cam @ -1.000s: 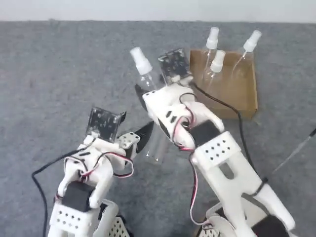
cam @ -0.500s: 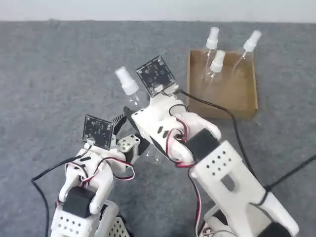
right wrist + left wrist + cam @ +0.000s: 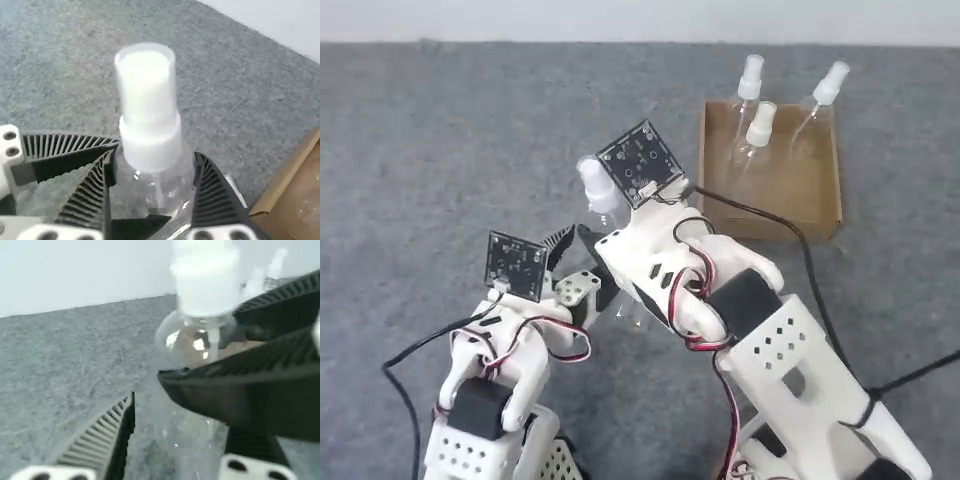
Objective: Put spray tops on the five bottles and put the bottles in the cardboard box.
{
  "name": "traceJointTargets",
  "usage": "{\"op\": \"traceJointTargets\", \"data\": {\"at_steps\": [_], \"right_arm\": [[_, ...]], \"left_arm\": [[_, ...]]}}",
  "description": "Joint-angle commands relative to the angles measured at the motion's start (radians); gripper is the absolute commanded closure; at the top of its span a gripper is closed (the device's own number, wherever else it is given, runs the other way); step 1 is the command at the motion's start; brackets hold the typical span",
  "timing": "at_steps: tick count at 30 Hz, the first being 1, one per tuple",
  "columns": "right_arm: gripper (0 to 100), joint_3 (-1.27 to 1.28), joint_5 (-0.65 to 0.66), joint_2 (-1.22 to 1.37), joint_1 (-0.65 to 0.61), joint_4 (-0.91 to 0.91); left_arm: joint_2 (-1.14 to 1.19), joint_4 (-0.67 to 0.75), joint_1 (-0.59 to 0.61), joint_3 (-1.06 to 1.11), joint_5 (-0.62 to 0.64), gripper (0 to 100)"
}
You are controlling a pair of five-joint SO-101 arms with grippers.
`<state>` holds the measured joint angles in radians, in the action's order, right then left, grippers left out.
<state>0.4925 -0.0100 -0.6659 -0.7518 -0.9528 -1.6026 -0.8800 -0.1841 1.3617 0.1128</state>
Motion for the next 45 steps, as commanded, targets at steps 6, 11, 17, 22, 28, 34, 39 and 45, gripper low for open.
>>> {"op": "traceJointTargets", "data": {"at_steps": [6,11,17,22,28,34,39,45], "right_arm": [[99.3,-0.049,0.023,-0.053,-0.002,-0.025],[99.3,-0.089,0.025,-0.045,0.093,-0.031],[99.3,-0.238,0.026,-0.038,0.289,-0.140],[99.3,-0.353,0.100,0.002,0.463,-0.275],[99.3,-0.411,0.110,0.133,0.679,-0.288],[99.3,-0.407,0.103,0.282,0.820,-0.154],[99.3,-0.407,0.101,0.407,0.874,-0.035],[99.3,-0.407,0.074,0.549,0.878,0.062]], "left_arm": [[-0.017,0.043,0.049,-0.001,0.006,74],[-0.018,0.041,0.046,-0.001,0.006,74],[-0.018,0.041,0.046,-0.001,0.006,74],[-0.018,0.041,0.046,-0.001,0.006,74],[-0.015,0.041,0.046,-0.001,0.006,74],[-0.014,0.041,0.046,-0.001,0.006,74],[-0.014,0.041,0.046,-0.001,0.006,74],[-0.014,0.041,0.046,-0.001,0.005,74]]}}
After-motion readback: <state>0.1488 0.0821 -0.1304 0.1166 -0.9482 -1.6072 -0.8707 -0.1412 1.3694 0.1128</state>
